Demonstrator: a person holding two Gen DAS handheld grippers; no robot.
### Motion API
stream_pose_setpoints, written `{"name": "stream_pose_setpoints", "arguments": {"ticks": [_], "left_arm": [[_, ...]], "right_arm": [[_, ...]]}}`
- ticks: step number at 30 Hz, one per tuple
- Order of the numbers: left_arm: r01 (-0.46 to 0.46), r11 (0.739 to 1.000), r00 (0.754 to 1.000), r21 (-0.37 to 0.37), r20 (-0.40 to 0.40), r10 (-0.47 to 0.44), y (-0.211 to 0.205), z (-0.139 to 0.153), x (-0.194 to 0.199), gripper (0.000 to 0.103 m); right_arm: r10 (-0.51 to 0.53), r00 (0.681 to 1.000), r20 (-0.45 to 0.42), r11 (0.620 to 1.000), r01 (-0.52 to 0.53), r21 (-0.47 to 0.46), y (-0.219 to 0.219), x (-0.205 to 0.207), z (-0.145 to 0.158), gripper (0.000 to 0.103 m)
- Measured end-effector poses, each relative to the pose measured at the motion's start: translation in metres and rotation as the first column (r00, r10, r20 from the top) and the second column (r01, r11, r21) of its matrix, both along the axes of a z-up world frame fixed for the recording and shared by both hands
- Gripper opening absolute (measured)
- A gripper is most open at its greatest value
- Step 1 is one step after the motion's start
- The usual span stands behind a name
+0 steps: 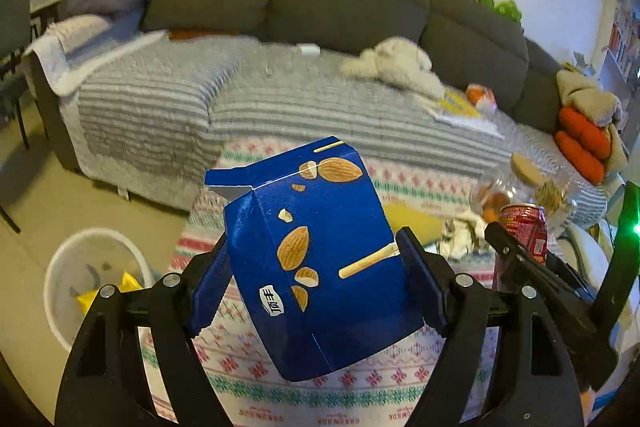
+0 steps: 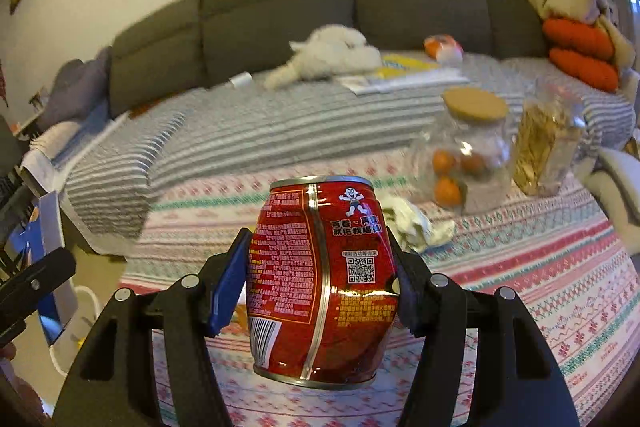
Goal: Collect trash
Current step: 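Carry the blue box and red can toward the wastebasket with both tools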
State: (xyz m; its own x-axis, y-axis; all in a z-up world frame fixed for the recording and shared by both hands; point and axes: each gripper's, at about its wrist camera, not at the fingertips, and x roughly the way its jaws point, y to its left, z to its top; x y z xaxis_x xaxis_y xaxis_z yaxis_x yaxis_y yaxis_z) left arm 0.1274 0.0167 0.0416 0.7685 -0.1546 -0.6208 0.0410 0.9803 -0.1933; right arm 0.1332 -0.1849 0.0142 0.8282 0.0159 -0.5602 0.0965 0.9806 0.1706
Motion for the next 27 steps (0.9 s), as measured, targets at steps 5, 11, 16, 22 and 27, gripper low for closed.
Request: {"name": "stream_pose_setpoints", "arguments": {"ticks": [5,11,16,22,27], "left_arm": [[-0.013,1.000,0.998,0.023,0.057,0.012,0.004,0.009,-0.007,0.076],[-0.035,0.999,0.995,0.041,0.090,0.031,0.014,0.013,-0.014,0.076],[-0.058,0.997,0.994,0.054,0.094,0.053,0.024,0.013,-0.016,0.076],[-0.087,0.995,0.993,0.053,0.089,0.082,0.042,0.014,-0.018,0.076],[-0.110,0.992,0.991,0.058,0.084,0.105,0.058,0.013,-0.019,0.076]], "right_arm": [[0.015,0.998,0.063,1.000,-0.014,-0.017,0.020,-0.010,0.009,0.062],[0.039,0.994,0.104,0.999,-0.034,-0.042,0.038,-0.018,0.016,0.062],[0.057,0.990,0.126,0.997,-0.050,-0.055,0.051,-0.023,0.021,0.062],[0.080,0.988,0.130,0.996,-0.074,-0.049,0.068,-0.026,0.024,0.062],[0.103,0.986,0.132,0.994,-0.097,-0.049,0.082,-0.028,0.024,0.062]]}}
